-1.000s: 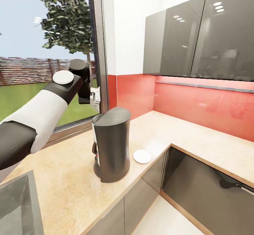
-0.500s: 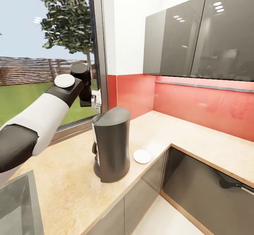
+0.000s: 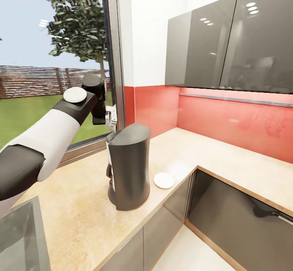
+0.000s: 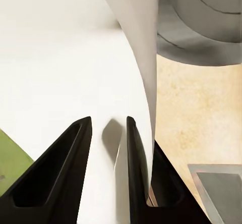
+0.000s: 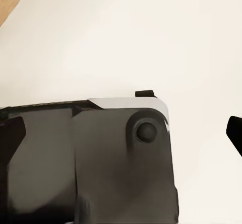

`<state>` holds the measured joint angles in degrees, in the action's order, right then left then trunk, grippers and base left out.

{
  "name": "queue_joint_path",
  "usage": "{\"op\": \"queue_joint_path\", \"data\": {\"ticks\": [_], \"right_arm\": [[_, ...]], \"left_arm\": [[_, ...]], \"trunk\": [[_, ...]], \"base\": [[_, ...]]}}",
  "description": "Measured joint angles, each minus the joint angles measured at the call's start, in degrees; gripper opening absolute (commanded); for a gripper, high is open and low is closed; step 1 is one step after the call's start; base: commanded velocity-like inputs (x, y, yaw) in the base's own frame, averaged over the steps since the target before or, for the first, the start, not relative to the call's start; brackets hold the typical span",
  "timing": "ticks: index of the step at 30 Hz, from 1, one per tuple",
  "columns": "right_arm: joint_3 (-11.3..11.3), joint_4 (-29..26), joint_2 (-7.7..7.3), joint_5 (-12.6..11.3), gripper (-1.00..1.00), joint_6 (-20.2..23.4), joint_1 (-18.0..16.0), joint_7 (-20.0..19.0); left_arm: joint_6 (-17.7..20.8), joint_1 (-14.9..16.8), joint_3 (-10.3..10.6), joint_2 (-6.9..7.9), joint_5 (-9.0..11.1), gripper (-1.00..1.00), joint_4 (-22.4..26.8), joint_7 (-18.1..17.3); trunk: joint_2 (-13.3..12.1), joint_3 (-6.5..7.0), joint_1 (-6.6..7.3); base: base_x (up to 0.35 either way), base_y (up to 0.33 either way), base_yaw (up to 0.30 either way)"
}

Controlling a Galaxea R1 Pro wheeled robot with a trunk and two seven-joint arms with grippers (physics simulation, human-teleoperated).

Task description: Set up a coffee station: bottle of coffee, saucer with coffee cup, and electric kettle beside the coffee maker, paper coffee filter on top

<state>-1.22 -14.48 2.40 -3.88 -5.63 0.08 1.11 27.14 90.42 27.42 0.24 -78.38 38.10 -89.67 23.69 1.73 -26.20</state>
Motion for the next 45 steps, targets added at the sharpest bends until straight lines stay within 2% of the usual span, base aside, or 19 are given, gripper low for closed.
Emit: {"op": "queue_joint_path", "data": {"ticks": [8,15,27,34,35,36,39,45], "right_arm": [[0.1,-0.3,0.03,-2.2,1.00,-0.1,0.0,0.0],[0.1,-0.2,0.04,-2.2,1.00,0.0,0.0,0.0],[0.2,-0.1,0.11,-2.2,1.00,-0.1,0.0,0.0],[0.2,-0.1,0.12,-2.2,1.00,-0.1,0.0,0.0],[0.2,-0.1,0.12,-2.2,1.00,-0.1,0.0,0.0],[0.2,-0.1,0.12,-2.2,1.00,-0.1,0.0,0.0],[0.3,-0.1,0.12,-2.2,1.00,-0.1,0.0,0.0],[0.5,-0.1,0.13,-2.1,1.00,-0.1,0.0,0.0]], "left_arm": [[0.0,0.0,-0.1,0.00,0.0,-1.00,0.1,0.0],[-0.1,0.0,-0.1,-0.06,0.0,-1.00,0.1,0.0],[-0.1,0.0,0.1,0.00,-0.2,-1.00,0.1,0.0],[-0.6,0.0,0.3,0.96,-0.8,-1.00,0.1,0.3],[-0.6,0.0,0.4,1.04,-0.9,-1.00,0.1,0.3],[-0.8,0.0,0.5,1.04,-3.1,-1.00,0.1,0.4],[-0.9,0.0,0.6,0.89,-4.6,-1.00,0.1,0.0],[-0.7,-0.1,0.6,-0.07,-4.6,-1.00,0.2,0.0]], "trunk": [[0.0,0.00,-0.01],[0.0,0.12,0.00],[0.0,1.07,0.00],[0.0,1.66,0.00],[0.0,1.75,0.00],[0.0,1.81,0.00],[0.0,1.88,0.00],[0.0,1.89,0.00]], "base": [[-0.083,0.123,0.000],[-0.008,0.012,-0.014],[0.000,0.000,-0.073],[0.000,0.000,-0.078],[0.000,0.000,-0.062],[0.000,0.000,-0.039],[0.000,0.000,-0.012],[0.000,0.000,-0.001]]}}
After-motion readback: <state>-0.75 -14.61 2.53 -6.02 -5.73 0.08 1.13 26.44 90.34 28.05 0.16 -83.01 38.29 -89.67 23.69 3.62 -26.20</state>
